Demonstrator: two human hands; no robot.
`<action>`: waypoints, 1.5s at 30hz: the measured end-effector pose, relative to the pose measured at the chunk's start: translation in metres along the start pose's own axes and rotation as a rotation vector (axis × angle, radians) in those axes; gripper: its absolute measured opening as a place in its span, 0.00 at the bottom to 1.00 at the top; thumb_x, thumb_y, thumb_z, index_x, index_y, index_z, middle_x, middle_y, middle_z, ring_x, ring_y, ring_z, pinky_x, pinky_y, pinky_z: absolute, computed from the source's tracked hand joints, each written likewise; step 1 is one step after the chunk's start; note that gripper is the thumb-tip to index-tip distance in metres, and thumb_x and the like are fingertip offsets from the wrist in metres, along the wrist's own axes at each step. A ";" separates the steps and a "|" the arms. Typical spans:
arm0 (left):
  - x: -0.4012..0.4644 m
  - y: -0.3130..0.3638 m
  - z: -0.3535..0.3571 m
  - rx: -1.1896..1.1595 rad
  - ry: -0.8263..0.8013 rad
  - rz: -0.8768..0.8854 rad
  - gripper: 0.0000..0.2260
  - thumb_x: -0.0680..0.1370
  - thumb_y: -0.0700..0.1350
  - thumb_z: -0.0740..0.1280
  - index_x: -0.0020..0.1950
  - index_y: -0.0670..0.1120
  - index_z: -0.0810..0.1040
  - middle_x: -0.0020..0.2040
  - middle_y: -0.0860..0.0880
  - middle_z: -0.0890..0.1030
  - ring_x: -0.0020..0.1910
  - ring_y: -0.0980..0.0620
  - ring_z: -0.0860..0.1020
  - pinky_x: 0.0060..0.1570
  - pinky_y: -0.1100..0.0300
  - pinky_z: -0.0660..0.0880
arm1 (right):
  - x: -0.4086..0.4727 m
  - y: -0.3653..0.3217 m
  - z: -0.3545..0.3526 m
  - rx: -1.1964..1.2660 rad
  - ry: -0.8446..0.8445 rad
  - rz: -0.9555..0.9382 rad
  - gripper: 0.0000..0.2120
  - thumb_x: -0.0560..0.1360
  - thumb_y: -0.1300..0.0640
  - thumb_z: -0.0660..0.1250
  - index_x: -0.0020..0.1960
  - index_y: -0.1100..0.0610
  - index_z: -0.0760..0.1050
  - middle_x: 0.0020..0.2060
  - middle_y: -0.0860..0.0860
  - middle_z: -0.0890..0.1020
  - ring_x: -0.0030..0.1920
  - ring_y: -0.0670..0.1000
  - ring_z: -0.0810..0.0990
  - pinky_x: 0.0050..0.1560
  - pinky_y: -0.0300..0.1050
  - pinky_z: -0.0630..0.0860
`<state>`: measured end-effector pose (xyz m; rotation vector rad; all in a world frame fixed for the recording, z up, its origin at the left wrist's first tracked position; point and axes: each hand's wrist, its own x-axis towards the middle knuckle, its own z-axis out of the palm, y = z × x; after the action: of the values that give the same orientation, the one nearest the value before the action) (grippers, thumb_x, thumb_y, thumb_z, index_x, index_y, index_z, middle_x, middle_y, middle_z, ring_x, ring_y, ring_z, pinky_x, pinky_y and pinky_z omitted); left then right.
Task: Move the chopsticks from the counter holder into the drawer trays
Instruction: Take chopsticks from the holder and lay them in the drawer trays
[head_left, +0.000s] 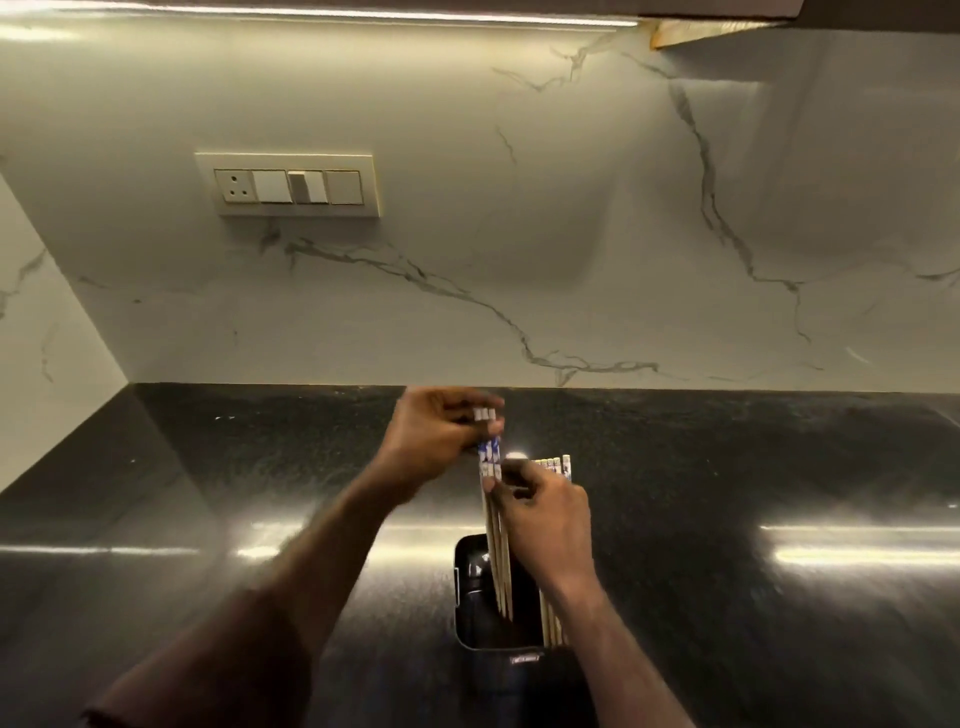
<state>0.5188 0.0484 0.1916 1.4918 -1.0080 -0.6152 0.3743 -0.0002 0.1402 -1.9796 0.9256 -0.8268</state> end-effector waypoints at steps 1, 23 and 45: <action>0.002 0.017 -0.008 0.019 -0.013 0.035 0.11 0.70 0.38 0.74 0.50 0.49 0.84 0.45 0.49 0.86 0.44 0.50 0.85 0.42 0.61 0.81 | 0.003 -0.005 -0.002 0.088 -0.042 0.005 0.09 0.74 0.51 0.71 0.54 0.48 0.82 0.44 0.43 0.86 0.43 0.39 0.83 0.49 0.44 0.82; -0.164 0.174 -0.032 -0.166 0.112 0.207 0.16 0.71 0.33 0.73 0.58 0.42 0.79 0.43 0.43 0.86 0.38 0.46 0.85 0.35 0.59 0.81 | -0.151 -0.086 -0.063 0.427 -0.440 -0.011 0.08 0.77 0.60 0.67 0.54 0.61 0.80 0.44 0.56 0.86 0.44 0.53 0.85 0.49 0.50 0.83; -0.262 0.155 0.360 -0.190 -0.194 -0.059 0.08 0.72 0.39 0.73 0.51 0.42 0.82 0.43 0.45 0.86 0.43 0.51 0.85 0.41 0.59 0.82 | -0.331 0.123 -0.376 0.122 -0.121 0.332 0.05 0.74 0.57 0.73 0.46 0.58 0.84 0.39 0.54 0.87 0.40 0.53 0.86 0.45 0.51 0.84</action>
<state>0.0512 0.0951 0.2313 1.3160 -1.0251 -0.8864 -0.1357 0.0792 0.1437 -1.6909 1.0687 -0.5561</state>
